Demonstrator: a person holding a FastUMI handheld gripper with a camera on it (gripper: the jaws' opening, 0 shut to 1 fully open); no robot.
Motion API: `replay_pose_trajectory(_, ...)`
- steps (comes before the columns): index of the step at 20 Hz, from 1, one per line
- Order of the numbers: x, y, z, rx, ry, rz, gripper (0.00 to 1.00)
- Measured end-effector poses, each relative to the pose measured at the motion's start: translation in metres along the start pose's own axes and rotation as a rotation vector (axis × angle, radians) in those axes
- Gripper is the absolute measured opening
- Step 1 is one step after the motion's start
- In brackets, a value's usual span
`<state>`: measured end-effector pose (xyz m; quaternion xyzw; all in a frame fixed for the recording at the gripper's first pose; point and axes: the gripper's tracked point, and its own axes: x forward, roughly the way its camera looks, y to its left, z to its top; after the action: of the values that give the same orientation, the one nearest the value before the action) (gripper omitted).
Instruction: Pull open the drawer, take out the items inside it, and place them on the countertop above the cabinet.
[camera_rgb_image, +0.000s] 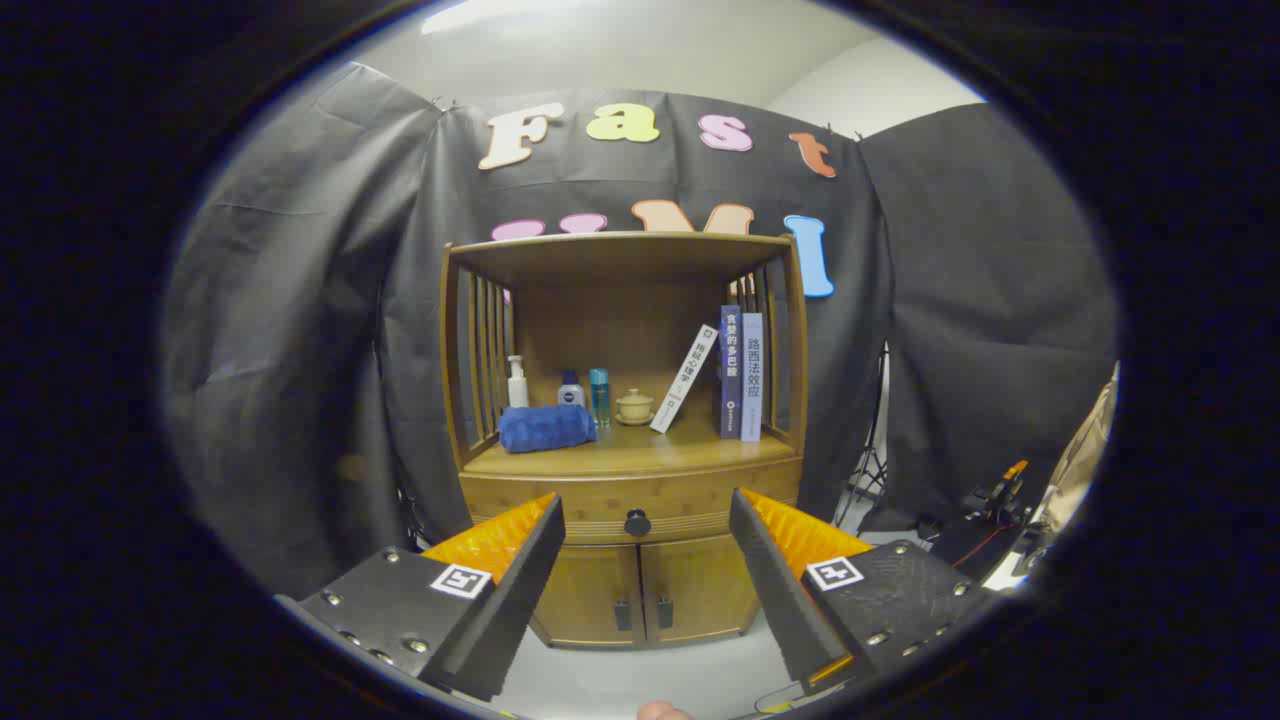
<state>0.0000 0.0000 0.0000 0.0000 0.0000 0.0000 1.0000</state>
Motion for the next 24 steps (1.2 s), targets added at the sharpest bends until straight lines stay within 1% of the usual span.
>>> replay_pose_trajectory(8,-0.004,-0.003,-0.002,0.024,0.003,0.000,0.99)
replay_pose_trajectory(15,-0.010,-0.015,0.015,0.064,-0.069,-0.019,0.99)
replay_pose_trajectory(17,-0.011,-0.012,0.015,0.054,-0.068,0.000,0.99)
replay_pose_trajectory(20,-0.012,-0.013,0.016,0.022,-0.075,0.002,0.99)
replay_pose_trajectory(24,-0.005,-0.013,0.010,0.033,-0.068,0.009,0.99)
